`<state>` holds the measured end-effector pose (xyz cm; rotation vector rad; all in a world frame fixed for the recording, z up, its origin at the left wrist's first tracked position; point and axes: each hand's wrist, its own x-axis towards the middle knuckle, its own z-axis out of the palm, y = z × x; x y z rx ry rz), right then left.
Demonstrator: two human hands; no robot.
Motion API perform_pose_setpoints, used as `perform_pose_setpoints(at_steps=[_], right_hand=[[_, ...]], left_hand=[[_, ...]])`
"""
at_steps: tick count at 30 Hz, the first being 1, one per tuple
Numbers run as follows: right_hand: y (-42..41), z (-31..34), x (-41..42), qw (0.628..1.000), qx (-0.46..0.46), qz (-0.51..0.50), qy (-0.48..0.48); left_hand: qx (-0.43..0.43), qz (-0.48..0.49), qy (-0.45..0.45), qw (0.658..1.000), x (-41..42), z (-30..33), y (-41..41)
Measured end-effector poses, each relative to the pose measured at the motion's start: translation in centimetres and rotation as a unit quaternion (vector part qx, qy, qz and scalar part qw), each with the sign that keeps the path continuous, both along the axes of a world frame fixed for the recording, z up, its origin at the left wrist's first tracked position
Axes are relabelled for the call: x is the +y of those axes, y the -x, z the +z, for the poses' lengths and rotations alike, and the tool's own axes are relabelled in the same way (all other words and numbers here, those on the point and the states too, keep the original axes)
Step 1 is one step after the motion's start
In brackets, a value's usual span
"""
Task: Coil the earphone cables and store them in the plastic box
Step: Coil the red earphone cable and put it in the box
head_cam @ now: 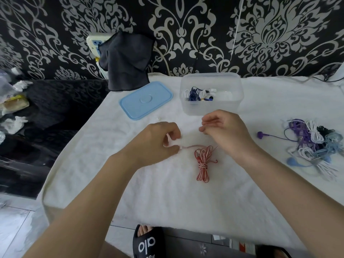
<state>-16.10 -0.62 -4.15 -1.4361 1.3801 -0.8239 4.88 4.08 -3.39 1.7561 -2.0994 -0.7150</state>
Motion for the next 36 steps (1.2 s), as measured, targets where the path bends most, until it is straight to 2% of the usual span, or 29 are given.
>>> perform_pose_setpoints(at_steps=[2, 4, 8, 12, 16, 20, 22, 24, 28, 30, 32, 34, 36], right_hand=[[-0.4, 0.9, 0.1, 0.978, -0.188, 0.001, -0.092], [-0.7, 1.6, 0.4, 0.941, -0.300, 0.015, -0.153], [-1.1, 1.8, 0.8, 0.907, -0.369, 0.028, -0.201], [-1.5, 1.8, 0.9, 0.896, -0.391, 0.024, -0.210], [-1.9, 1.6, 1.3, 0.901, -0.385, 0.030, -0.195], [-1.7, 1.5, 1.6, 0.965, -0.239, 0.058, -0.088], [-1.8, 1.5, 1.9, 0.982, -0.167, 0.075, -0.043], [-1.9, 1.7, 2.0, 0.986, -0.136, 0.088, -0.032], [-2.2, 1.8, 2.0, 0.985, -0.138, 0.092, -0.050], [-2.3, 1.7, 2.0, 0.986, -0.134, 0.083, -0.055], [-2.4, 1.6, 2.1, 0.986, -0.135, 0.080, -0.057], [-2.3, 1.7, 2.1, 0.985, -0.140, 0.083, -0.058], [-2.3, 1.7, 2.1, 0.985, -0.135, 0.087, -0.056]], left_hand=[[0.035, 0.028, 0.011, 0.999, -0.1, 0.4, 0.2], [0.083, 0.057, 0.000, 0.995, -0.1, 0.7, 0.6], [0.151, 0.058, -0.041, 0.986, -0.2, 1.1, 1.2], [0.229, 0.073, -0.081, 0.967, -0.1, 1.8, 1.3], [0.260, 0.089, -0.092, 0.957, -0.2, 2.0, 1.3], [0.288, 0.115, -0.093, 0.946, -0.1, 2.5, 1.3], [0.287, 0.124, -0.093, 0.945, 0.0, 3.1, 1.5], [0.285, 0.126, -0.097, 0.945, 0.1, 3.3, 1.6], [0.269, 0.119, -0.109, 0.950, -0.2, 3.3, 0.9], [0.213, 0.131, -0.090, 0.964, -0.5, 2.8, -0.4], [0.099, 0.150, -0.051, 0.982, -0.6, 2.3, -2.3], [0.011, 0.157, -0.034, 0.987, -0.4, 2.0, -3.8], [-0.023, 0.158, -0.059, 0.985, 0.0, 1.8, -4.7]])
